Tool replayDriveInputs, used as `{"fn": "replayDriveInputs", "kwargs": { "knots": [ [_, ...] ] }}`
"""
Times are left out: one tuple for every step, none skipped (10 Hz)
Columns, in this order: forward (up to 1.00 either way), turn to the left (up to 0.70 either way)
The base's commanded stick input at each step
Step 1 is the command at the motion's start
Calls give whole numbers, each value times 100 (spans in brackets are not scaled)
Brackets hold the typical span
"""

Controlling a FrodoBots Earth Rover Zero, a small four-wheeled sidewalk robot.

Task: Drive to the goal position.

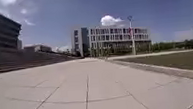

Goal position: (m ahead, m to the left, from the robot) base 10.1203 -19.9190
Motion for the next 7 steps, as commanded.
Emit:
{"fn": "replayDriveInputs", "kwargs": {
  "knots": [
    [30,1],
    [30,1],
    [30,1],
    [30,1],
    [30,1],
    [30,1],
    [30,1]
  ]
}}
